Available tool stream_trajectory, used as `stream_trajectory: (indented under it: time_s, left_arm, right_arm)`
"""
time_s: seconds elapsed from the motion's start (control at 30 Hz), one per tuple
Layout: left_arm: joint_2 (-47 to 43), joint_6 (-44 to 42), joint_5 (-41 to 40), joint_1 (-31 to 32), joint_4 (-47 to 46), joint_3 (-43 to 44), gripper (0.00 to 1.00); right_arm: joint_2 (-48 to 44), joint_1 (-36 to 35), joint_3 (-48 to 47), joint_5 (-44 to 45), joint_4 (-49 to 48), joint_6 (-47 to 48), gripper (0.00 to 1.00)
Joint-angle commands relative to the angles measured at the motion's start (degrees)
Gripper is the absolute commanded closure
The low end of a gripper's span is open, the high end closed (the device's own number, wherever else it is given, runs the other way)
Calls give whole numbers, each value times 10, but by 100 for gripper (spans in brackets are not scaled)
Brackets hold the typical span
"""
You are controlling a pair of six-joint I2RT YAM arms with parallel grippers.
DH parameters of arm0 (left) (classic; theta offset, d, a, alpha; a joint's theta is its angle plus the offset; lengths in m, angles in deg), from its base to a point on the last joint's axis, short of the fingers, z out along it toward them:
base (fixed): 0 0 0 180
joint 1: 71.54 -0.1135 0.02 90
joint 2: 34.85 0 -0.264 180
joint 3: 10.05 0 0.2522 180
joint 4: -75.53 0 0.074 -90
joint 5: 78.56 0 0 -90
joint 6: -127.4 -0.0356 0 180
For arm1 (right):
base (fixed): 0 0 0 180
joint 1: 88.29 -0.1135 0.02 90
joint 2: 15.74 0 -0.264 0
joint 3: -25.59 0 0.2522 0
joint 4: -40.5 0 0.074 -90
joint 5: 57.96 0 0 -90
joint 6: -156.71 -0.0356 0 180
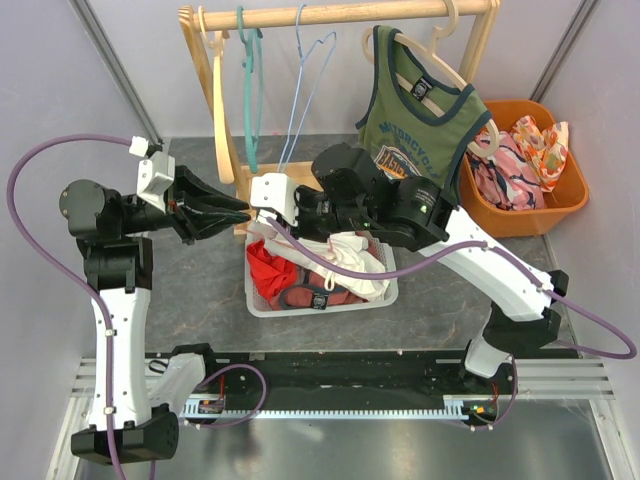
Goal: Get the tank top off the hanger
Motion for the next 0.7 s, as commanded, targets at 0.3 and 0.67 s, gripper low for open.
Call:
stream_trajectory:
  time_s: [0.3,0.67]
  left_arm:
    - [-16,50,152,-1,-42,-5,84]
    - [-7,82,147,-1,-91,19,98]
  right_arm:
    - [-54,-3,28,18,-39,8,100]
    - [-101,-2,122,102,-156,-6,75]
